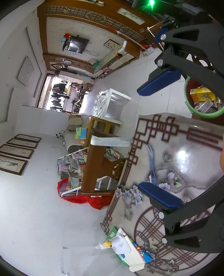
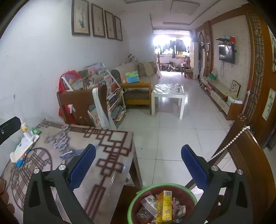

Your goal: Collect trash

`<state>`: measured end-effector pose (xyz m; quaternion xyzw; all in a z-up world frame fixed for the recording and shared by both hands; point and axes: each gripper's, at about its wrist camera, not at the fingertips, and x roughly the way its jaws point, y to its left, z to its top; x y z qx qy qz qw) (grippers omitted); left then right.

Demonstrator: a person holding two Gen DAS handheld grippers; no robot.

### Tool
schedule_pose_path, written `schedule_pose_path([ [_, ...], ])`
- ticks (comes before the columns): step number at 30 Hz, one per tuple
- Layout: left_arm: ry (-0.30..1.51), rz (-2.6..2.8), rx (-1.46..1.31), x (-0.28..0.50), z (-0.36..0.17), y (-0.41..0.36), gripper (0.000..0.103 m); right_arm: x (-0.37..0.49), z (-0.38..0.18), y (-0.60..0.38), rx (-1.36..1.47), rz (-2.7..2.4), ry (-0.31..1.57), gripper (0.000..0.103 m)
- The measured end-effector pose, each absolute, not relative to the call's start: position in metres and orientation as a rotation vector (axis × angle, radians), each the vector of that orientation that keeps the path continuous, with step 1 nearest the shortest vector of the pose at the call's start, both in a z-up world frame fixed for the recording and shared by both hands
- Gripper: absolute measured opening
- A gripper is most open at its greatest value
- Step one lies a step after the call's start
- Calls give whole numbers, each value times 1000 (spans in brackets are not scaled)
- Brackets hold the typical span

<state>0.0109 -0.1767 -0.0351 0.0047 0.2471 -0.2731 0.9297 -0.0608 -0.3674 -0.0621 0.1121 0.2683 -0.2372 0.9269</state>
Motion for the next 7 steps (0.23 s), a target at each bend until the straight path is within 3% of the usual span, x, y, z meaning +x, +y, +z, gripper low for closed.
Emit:
schedule_pose_path([
  [7,613,-338,-1,35,-81,-125,98,-8,-93,-335,184,-399,672,96],
])
